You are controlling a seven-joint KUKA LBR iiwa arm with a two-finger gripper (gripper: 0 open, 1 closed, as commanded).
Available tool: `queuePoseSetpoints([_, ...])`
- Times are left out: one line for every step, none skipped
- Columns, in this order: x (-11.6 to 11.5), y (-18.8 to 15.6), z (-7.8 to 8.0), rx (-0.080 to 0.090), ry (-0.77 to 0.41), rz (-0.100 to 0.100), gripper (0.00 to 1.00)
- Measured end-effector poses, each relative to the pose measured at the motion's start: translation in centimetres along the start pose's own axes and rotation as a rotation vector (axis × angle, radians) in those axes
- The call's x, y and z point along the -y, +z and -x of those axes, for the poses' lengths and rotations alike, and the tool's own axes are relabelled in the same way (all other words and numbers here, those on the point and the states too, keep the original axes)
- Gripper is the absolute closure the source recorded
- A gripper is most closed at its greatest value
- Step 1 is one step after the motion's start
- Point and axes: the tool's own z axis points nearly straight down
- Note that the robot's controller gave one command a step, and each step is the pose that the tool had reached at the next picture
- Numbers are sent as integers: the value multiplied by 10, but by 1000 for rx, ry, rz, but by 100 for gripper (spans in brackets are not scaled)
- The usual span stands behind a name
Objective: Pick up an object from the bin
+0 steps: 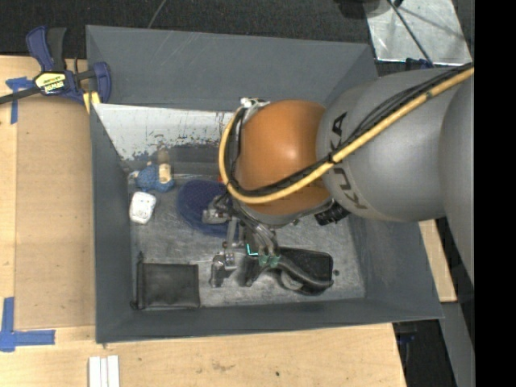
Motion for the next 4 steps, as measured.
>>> queuePoseSetpoints([38, 60, 69, 11, -169, 0, 0])
queuePoseSetpoints([68, 88, 116, 7, -285, 17, 0])
queuePoseSetpoints([67, 85, 118, 18, -282, 17, 100])
queuePoseSetpoints([57, -77, 95, 17, -552, -2, 100])
